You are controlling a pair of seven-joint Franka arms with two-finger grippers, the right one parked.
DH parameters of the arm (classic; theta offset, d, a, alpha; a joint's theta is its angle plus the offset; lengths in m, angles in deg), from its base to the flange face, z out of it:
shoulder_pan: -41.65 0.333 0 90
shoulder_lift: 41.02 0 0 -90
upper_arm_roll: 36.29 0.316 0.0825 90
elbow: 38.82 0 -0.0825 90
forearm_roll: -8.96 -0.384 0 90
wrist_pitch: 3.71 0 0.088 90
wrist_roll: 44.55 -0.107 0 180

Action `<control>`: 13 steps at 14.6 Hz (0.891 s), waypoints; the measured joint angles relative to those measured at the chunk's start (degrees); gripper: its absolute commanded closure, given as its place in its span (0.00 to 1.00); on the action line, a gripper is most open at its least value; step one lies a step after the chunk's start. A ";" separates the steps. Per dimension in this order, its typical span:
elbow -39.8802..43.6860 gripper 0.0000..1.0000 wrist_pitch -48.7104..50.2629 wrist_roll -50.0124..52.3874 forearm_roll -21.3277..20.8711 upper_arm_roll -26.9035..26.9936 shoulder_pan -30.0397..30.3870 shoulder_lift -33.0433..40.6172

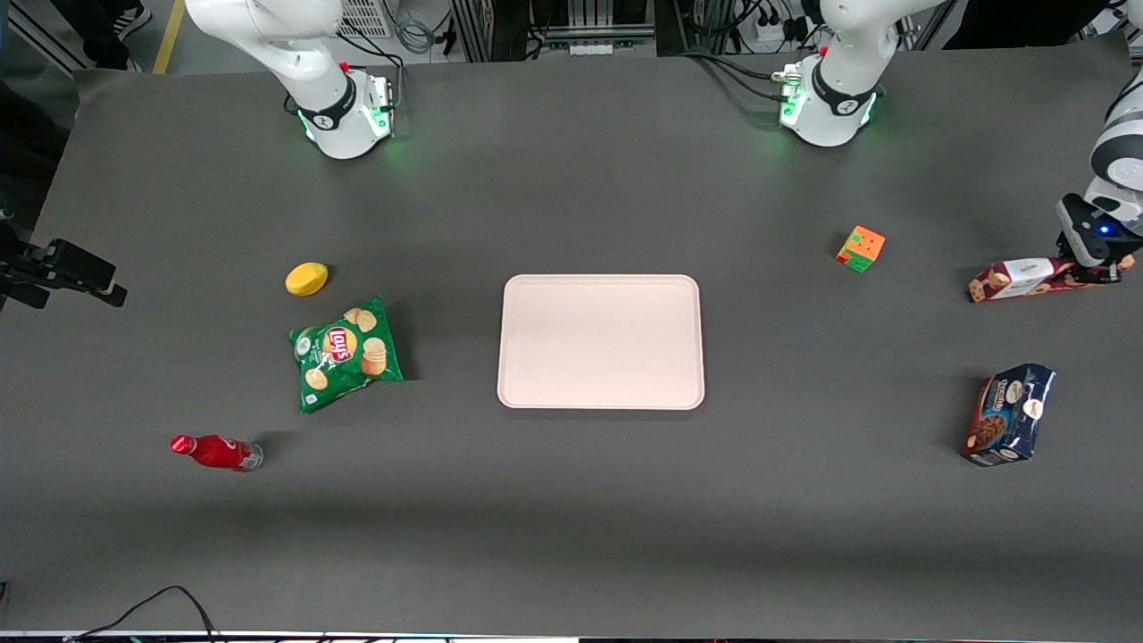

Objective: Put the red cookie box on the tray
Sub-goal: 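Lift the box with the left gripper and carry it toward the tray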

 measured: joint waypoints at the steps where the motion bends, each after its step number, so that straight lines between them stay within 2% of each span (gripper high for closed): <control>1: 1.29 1.00 0.37 0.76 0.11 -0.32 -0.01 0.10; 6: 15.50 1.00 14.39 5.79 0.24 -2.75 -0.30 1.90; 13: 34.24 1.00 31.58 10.66 -1.07 -2.55 -0.28 3.21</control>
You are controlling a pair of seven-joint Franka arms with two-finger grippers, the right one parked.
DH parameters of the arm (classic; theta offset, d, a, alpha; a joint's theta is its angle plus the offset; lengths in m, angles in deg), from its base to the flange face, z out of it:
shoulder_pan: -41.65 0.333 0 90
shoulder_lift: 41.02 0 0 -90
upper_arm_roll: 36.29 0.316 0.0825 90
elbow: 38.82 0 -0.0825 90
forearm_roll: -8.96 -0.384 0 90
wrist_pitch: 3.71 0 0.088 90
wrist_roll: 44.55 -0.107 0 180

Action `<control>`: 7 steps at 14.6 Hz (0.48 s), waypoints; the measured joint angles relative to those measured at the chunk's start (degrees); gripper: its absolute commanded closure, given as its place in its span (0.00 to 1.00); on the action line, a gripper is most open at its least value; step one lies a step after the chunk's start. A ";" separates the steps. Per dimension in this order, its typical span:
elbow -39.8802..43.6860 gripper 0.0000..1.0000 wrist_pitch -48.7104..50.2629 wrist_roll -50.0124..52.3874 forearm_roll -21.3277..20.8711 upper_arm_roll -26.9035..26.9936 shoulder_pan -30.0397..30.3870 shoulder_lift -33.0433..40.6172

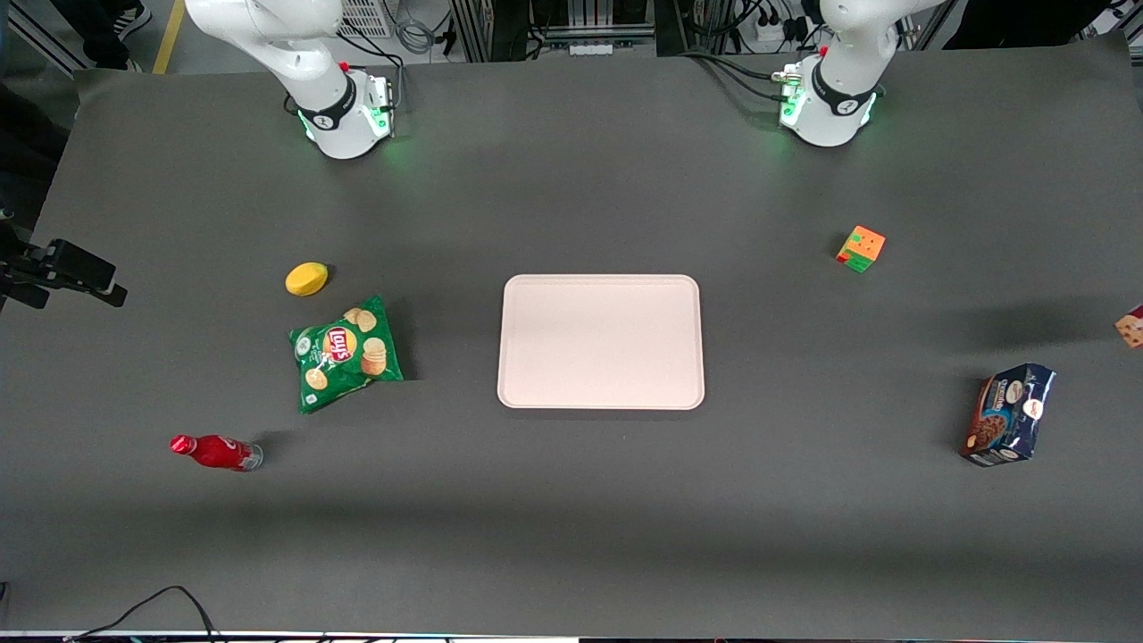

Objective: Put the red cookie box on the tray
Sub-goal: 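Lift the box with the left gripper and carry it toward the tray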

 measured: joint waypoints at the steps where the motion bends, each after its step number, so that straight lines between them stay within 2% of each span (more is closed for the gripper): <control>1: 1.02 1.00 0.83 1.73 -0.20 -0.05 0.00 0.00; 4: 1.59 1.00 2.94 10.93 -0.45 -1.45 -0.02 -0.09; 7: 1.80 1.00 4.05 23.07 -2.89 -6.39 -0.23 -0.06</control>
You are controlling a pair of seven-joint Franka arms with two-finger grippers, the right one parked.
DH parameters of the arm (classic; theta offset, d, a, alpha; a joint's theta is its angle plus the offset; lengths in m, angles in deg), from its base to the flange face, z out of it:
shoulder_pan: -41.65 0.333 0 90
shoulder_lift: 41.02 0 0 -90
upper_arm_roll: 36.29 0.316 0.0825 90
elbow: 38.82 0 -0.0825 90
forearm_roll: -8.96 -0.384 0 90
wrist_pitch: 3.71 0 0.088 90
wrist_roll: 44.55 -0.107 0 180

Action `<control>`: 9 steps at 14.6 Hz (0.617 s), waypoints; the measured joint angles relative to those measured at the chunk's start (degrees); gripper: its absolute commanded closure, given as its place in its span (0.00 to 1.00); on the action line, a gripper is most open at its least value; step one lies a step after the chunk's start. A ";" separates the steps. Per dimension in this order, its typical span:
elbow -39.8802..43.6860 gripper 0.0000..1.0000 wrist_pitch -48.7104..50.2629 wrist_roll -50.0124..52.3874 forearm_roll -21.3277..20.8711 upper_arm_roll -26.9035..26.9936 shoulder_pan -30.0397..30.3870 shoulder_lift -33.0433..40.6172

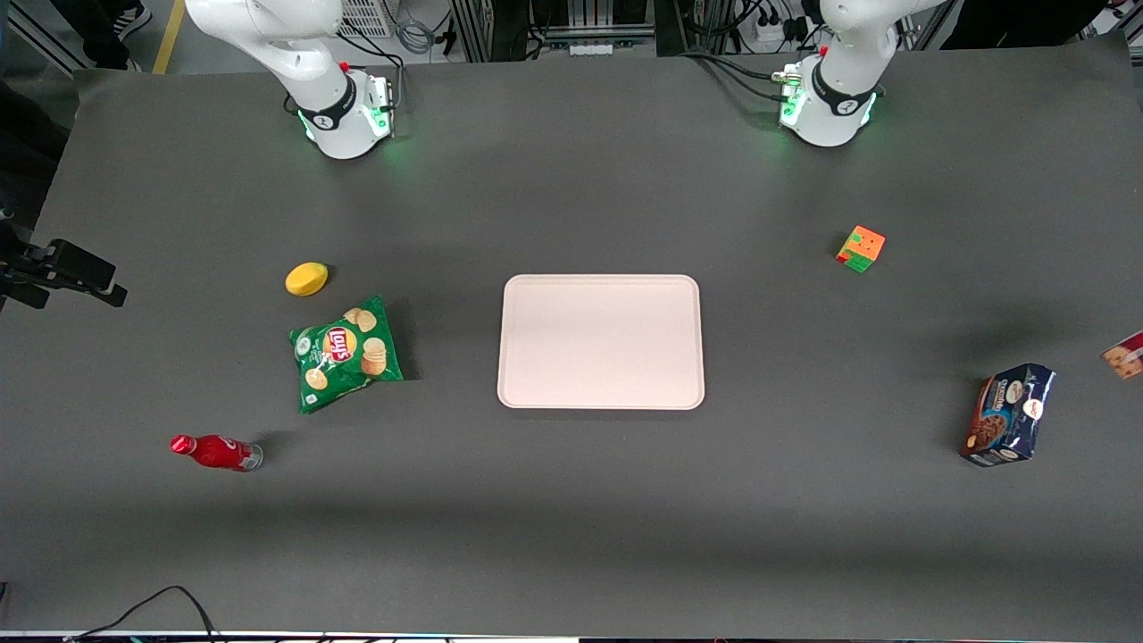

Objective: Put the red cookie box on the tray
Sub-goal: 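Lift the box with the left gripper and carry it toward the tray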

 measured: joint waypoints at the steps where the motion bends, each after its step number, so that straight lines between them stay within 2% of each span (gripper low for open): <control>1: 0.18 1.00 0.04 4.37 -0.84 -2.03 -0.13 0.00; 4: 0.90 0.99 0.96 21.28 -4.92 -9.06 -0.54 0.64; 6: 1.83 0.99 5.30 35.46 -7.82 -13.73 -0.94 1.64; 9: 3.71 0.99 11.76 54.53 -9.20 -18.89 -2.25 2.48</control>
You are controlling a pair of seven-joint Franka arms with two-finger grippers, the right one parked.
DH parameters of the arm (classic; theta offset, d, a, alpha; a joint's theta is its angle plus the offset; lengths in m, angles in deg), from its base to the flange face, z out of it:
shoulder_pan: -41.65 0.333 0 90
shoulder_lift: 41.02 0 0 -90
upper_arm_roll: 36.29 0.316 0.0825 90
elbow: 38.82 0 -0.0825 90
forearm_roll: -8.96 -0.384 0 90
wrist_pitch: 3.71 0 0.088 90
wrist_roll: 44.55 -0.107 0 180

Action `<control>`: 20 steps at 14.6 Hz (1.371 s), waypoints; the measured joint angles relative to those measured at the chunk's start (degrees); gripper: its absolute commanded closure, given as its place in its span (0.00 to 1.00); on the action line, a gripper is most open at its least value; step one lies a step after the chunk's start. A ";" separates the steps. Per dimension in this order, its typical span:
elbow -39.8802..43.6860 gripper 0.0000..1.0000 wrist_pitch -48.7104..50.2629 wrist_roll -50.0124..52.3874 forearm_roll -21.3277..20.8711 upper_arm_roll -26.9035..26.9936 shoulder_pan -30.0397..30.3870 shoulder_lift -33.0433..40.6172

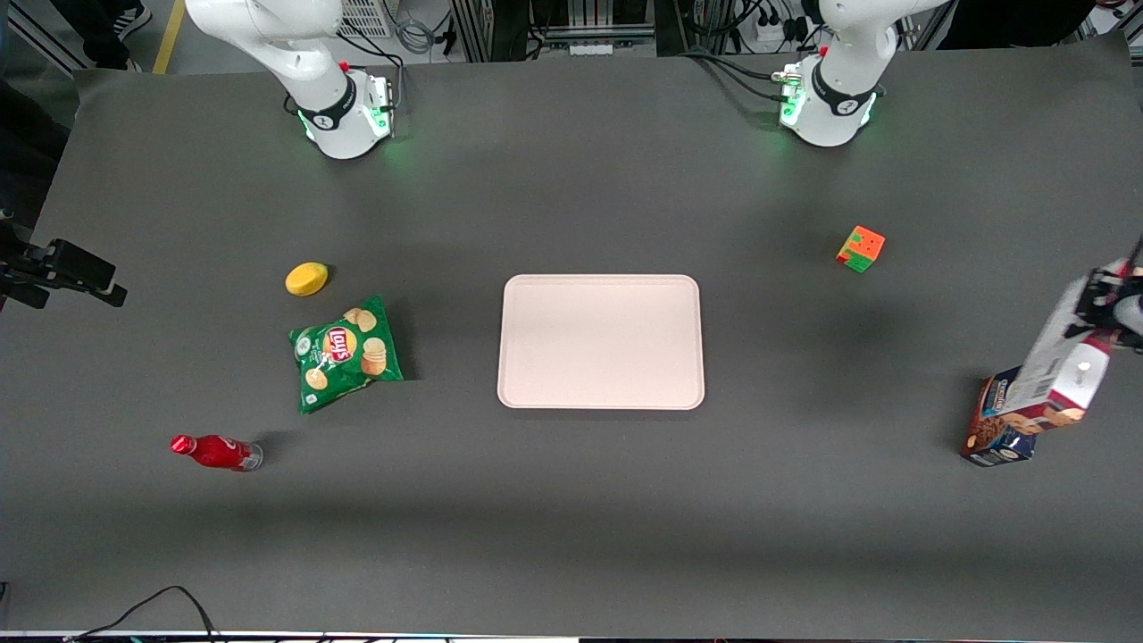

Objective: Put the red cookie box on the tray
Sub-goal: 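Lift the box with the left gripper and carry it toward the tray, then lower the held box upright onto the tray's edge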

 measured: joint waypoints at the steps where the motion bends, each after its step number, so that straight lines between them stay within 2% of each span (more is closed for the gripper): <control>1: 0.27 0.99 1.52 5.91 -0.11 -1.26 -0.59 0.03; 4: 0.35 0.99 3.68 23.69 -0.24 -5.16 -2.95 -0.08; 8: 0.34 0.99 4.18 47.79 -0.35 -13.18 -5.06 -1.20; 14: 0.31 0.99 2.12 70.54 -0.66 -22.92 -6.95 -4.18; 15: 0.23 1.00 1.23 73.81 -1.74 -24.57 -7.40 -4.87; 18: -0.69 0.98 -2.20 83.40 -8.42 -29.67 -10.09 -7.43; 20: -1.81 0.99 -5.11 86.49 -11.03 -31.20 -12.66 -9.35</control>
